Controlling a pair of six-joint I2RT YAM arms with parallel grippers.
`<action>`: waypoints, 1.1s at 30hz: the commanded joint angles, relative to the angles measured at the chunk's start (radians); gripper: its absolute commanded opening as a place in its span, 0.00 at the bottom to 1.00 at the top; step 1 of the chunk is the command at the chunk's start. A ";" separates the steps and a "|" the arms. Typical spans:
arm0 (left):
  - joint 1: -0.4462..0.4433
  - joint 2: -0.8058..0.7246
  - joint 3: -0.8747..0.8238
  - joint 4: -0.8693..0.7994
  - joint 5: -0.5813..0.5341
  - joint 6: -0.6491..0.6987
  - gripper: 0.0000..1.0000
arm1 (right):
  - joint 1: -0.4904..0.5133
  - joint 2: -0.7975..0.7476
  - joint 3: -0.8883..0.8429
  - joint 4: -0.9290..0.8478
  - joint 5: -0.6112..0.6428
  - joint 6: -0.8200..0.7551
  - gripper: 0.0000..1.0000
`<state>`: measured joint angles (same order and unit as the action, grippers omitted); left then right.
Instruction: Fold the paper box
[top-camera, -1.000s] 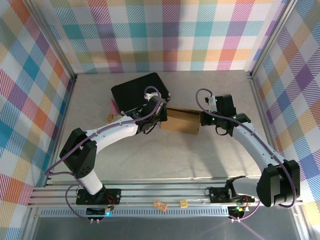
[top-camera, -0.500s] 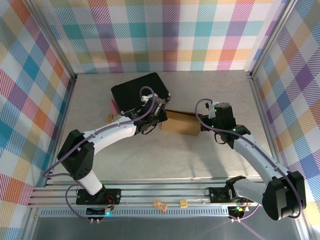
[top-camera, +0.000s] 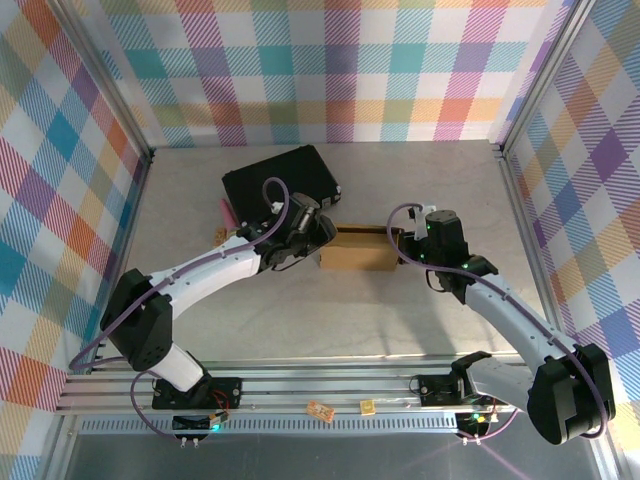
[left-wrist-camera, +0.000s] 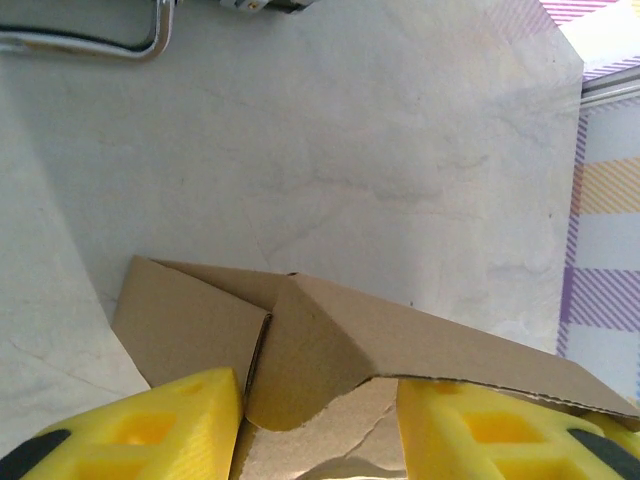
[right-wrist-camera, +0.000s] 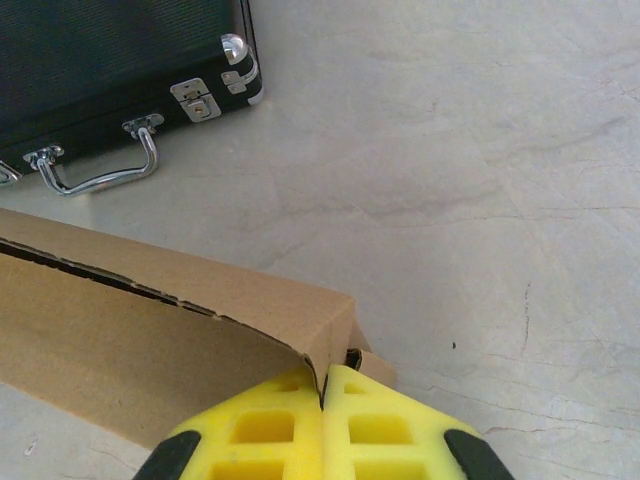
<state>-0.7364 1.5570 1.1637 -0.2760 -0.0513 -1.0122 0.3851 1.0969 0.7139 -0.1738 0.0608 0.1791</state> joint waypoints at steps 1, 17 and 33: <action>0.009 0.003 -0.033 -0.068 0.096 -0.089 0.46 | 0.020 0.014 -0.025 -0.029 -0.023 -0.001 0.00; 0.020 0.026 -0.039 -0.052 0.164 0.030 0.29 | 0.046 0.083 0.026 -0.073 0.065 -0.007 0.00; 0.019 -0.112 -0.120 -0.043 0.205 0.018 0.50 | 0.064 0.120 0.053 -0.081 0.124 -0.008 0.00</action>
<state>-0.7128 1.4887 1.0679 -0.3119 0.1116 -0.9482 0.4355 1.1866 0.7662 -0.1654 0.1925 0.1753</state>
